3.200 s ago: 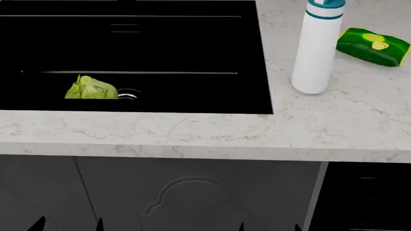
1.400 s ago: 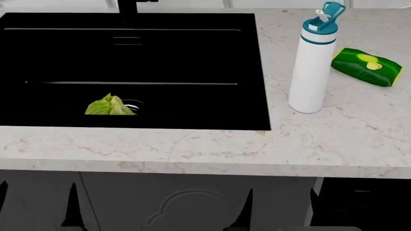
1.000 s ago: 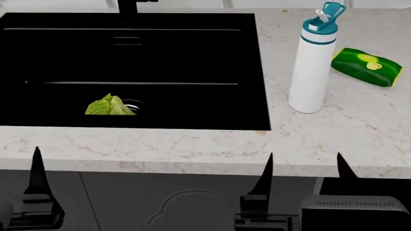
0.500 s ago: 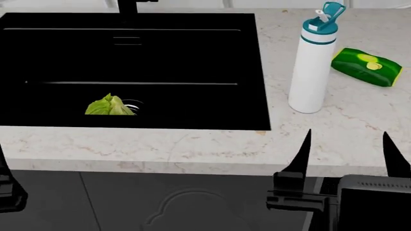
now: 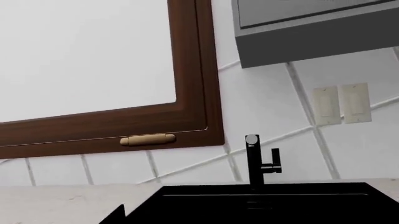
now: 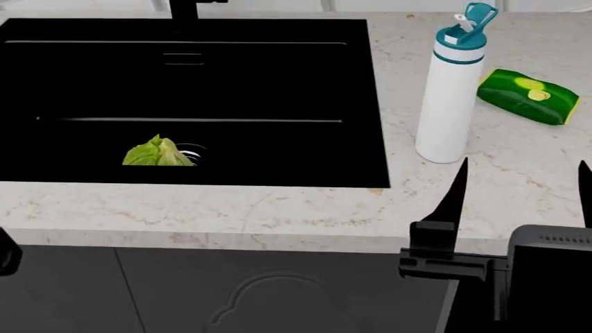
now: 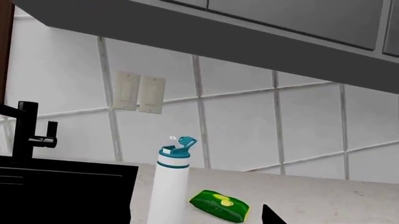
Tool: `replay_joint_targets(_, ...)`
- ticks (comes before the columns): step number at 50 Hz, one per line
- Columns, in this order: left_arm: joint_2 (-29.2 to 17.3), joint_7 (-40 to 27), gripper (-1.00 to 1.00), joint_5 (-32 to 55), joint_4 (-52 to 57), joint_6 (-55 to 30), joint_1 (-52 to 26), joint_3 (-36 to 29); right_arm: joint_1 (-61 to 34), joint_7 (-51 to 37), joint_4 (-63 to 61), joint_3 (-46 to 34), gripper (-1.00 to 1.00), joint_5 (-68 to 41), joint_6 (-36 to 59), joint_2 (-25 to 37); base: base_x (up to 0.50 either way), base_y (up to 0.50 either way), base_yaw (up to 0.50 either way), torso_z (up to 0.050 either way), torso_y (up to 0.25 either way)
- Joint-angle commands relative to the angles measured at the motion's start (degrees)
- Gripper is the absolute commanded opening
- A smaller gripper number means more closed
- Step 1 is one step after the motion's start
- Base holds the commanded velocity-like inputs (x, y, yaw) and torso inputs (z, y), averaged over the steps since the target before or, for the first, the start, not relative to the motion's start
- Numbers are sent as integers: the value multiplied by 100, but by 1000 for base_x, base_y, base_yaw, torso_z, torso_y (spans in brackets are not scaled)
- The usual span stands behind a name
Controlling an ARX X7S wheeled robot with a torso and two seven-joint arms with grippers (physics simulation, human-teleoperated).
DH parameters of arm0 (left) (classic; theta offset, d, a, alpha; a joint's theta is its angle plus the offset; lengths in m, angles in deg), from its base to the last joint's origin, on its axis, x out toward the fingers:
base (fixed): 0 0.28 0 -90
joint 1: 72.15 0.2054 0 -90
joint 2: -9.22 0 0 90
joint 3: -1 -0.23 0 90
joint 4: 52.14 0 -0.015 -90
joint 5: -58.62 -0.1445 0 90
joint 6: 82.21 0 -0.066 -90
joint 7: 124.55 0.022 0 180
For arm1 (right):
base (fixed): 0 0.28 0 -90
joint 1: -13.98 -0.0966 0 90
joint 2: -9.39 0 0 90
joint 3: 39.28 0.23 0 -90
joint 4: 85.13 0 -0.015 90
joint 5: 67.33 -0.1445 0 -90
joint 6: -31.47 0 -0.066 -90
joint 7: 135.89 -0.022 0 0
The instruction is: Turn the sink spout to the right.
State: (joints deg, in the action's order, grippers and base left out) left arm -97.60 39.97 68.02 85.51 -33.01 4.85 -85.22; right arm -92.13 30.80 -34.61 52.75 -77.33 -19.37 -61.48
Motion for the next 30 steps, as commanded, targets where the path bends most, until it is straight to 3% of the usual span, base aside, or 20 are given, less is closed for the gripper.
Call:
replay_joint_targets(1,-42,-36,100,25,43,-160,-143,-58,-1,-27,1,-20,100,-11,2,11,0,0,0,0,0)
replay_joint_targets(7,-73,-118,100,-34,17,-414,-178,-158,-16,-19,-25,-22,100,-51,14,14,0,0,0,0,0)
replay_joint_targets(16,-35,-53,100,88,66,-110,-118,-51,50,16,-93,4,100,-67,-128,69,0,19,0,0,0)
replay_joint_targets(30,-46,-75,100,87,18,-58,-126,-161,114,95,-66,-68,100,-119,-216,120,51,388,0,0,0)
